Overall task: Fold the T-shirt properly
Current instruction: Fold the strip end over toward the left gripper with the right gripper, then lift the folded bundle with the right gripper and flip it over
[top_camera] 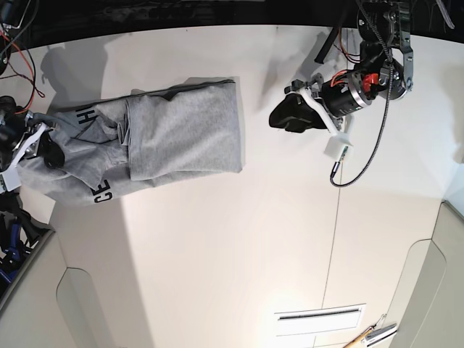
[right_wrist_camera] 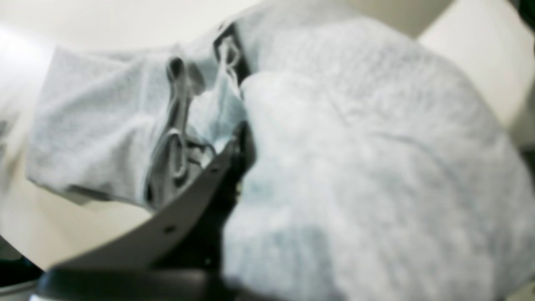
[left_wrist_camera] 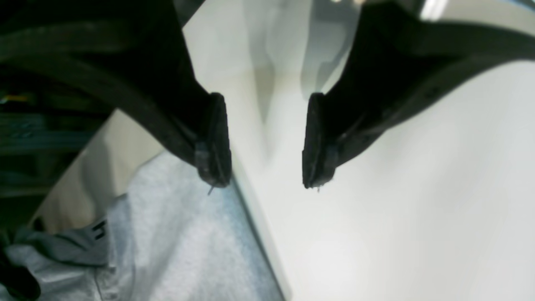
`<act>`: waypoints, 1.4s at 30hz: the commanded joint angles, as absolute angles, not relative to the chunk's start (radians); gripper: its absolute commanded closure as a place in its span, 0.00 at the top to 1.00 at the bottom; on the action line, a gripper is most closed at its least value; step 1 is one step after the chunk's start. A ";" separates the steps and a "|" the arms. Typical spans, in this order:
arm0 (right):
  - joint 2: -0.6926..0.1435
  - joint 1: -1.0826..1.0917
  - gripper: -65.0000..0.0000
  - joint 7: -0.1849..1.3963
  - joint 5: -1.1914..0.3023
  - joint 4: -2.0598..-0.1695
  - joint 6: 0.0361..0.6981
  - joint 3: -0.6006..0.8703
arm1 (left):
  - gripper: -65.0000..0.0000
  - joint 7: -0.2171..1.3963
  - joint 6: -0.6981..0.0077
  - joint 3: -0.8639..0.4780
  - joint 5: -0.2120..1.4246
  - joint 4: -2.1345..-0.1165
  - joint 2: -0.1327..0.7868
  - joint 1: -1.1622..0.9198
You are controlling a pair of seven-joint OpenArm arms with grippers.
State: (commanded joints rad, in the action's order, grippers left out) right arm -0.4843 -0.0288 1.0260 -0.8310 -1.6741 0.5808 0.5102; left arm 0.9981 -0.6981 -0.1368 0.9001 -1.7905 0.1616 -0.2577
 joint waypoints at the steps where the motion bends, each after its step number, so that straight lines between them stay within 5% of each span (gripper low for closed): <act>1: -0.484 -0.014 0.00 1.029 -0.836 -1.674 0.580 0.510 | 0.48 0.998 -0.698 -0.137 0.900 -1.775 0.142 -0.257; 8: -0.431 0.015 0.00 1.052 -0.827 -1.797 0.580 0.472 | 0.48 0.930 -0.698 -0.123 0.844 -1.662 0.094 -0.246; 19: -0.311 0.022 0.00 1.047 -0.756 -1.816 0.579 0.217 | 0.48 0.899 -0.694 -0.048 0.833 -1.654 0.094 -0.235; 27: -0.173 0.027 0.00 0.998 -0.537 -1.795 0.560 0.027 | 0.48 0.898 -0.692 -0.045 0.834 -1.654 0.094 -0.233; 28: -0.159 0.027 0.07 0.969 -0.498 -1.786 0.553 0.002 | 0.48 0.899 -0.692 -0.045 0.837 -1.654 0.094 -0.233; 30: -0.135 0.027 0.45 0.911 -0.407 -1.768 0.545 -0.054 | 0.48 0.921 -0.692 -0.045 0.874 -1.654 0.094 -0.233; 31: -0.132 0.028 0.53 0.897 -0.380 -1.768 0.545 -0.073 | 0.48 0.933 -0.692 -0.045 0.895 -1.654 0.094 -0.233; 42: -0.133 0.120 0.55 0.897 -0.265 -1.767 0.545 -0.273 | 0.48 1.052 -0.698 -0.049 1.040 -1.658 0.103 -0.233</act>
State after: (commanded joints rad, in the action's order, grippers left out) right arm -0.1326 0.1200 0.8974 -0.2649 -1.7668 0.5449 -0.2733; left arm 1.0515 -0.6981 -0.0490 1.0401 -1.6577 0.1028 -0.2329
